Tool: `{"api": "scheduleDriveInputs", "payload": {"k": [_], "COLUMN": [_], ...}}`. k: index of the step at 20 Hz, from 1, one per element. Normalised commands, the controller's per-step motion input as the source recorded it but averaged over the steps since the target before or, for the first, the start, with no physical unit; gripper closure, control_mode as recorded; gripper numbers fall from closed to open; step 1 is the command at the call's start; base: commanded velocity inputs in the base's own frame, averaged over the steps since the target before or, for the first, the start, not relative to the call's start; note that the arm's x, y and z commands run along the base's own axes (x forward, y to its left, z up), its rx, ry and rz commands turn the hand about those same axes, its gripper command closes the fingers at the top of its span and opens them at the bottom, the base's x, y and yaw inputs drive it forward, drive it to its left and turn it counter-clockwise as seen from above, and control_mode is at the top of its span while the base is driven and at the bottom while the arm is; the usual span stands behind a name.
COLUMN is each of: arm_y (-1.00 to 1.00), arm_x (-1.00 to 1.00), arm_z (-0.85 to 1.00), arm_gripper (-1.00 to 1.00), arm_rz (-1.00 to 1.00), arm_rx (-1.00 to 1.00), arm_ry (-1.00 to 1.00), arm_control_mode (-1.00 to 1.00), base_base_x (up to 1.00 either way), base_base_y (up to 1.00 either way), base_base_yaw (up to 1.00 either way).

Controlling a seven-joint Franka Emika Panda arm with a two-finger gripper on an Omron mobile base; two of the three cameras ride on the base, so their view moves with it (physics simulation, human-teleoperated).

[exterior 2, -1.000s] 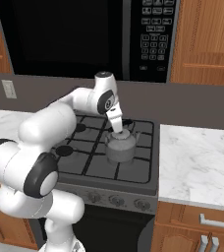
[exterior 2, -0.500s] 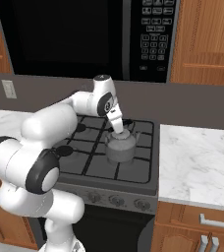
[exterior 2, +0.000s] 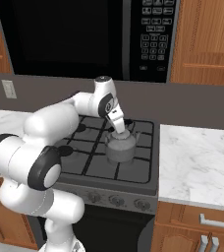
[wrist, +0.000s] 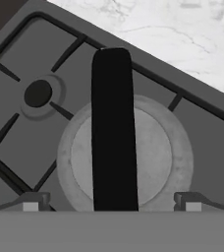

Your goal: The kettle is done boiling. Turn off the stove, then wait for 300 timesteps before moving the kettle to the dining table.

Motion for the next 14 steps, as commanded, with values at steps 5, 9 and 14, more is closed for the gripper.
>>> {"api": "scheduleDriveInputs", "payload": {"k": [5,9,14], "arm_y": [0.00,0.00,0.00], "arm_x": [0.01,0.01,0.00], "arm_z": [-0.04,-0.01,-0.02], "arm_gripper": [-1.00,-1.00,-1.00], "arm_rz": [0.01,0.00,0.00], "arm_rx": [-0.01,0.00,0.00], "arm_ry": [0.00,0.00,0.00], "arm_control_mode": [-1.00,-1.00,-1.00], "base_base_x": [0.00,0.00,0.00], "base_base_y": [0.00,0.00,0.00], "base_base_yaw": [0.00,0.00,0.00]}}
